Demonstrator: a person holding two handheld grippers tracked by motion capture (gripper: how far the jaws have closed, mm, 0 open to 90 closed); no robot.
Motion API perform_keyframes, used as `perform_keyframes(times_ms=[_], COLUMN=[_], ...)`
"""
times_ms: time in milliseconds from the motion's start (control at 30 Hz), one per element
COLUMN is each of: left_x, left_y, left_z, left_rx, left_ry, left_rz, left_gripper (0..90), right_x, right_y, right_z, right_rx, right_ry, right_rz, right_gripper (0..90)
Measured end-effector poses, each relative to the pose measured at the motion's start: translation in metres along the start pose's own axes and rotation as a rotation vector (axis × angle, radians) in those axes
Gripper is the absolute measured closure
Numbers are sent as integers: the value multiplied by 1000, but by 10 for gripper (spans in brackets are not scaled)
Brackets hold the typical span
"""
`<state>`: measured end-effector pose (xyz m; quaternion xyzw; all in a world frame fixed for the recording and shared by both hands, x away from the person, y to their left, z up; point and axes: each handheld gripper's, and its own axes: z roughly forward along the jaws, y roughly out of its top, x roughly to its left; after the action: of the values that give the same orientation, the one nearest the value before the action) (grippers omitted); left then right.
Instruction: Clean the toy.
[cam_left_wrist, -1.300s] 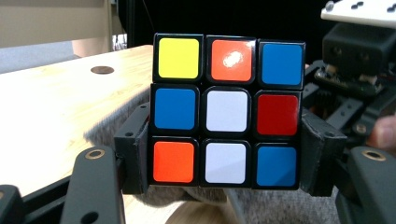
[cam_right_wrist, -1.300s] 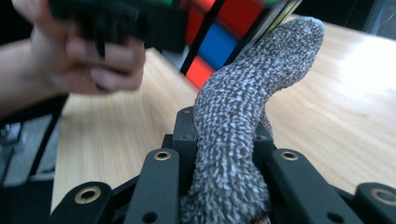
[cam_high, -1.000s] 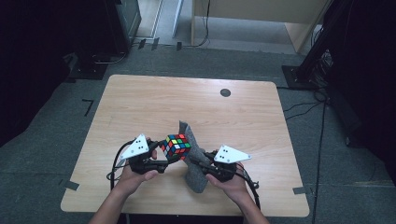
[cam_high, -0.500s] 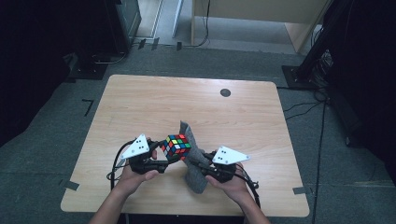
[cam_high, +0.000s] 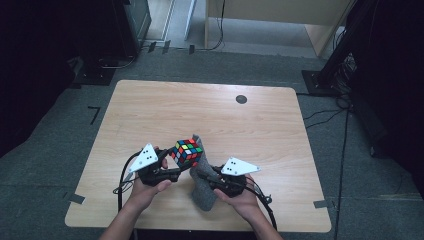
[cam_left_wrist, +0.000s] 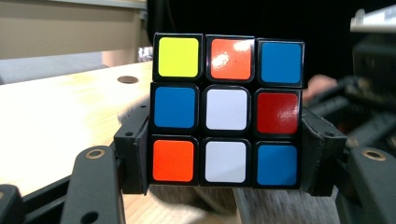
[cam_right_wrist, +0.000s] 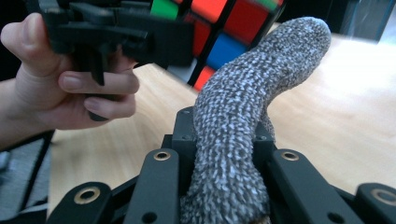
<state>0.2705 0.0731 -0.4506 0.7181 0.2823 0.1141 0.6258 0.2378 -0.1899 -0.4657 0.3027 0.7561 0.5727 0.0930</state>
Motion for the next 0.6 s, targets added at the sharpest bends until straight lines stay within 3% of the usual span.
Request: perform_keyframes(times_ms=[67,167,333,433,600], left_x=[3,0,-6,-5,-3], left_y=[0,-3,-5,-4,-2], left_z=[0,4,9,8,5], left_rx=[-12,6,20,12,-16], left_ry=[5,6,2,2,-20], left_rz=[-33,-20,-22,-33,-72], left_gripper=[341,342,342,342,342], right_x=[2,11,21,22,12], right_y=[-3,-5,-5,-8,-13], right_z=[6,14,19,21,20], right_rx=[12,26,-2,-2,-15], right_ry=[33,59,110,82,-3], right_rz=[43,52,60,53,131], right_gripper=[728,727,726,727,727])
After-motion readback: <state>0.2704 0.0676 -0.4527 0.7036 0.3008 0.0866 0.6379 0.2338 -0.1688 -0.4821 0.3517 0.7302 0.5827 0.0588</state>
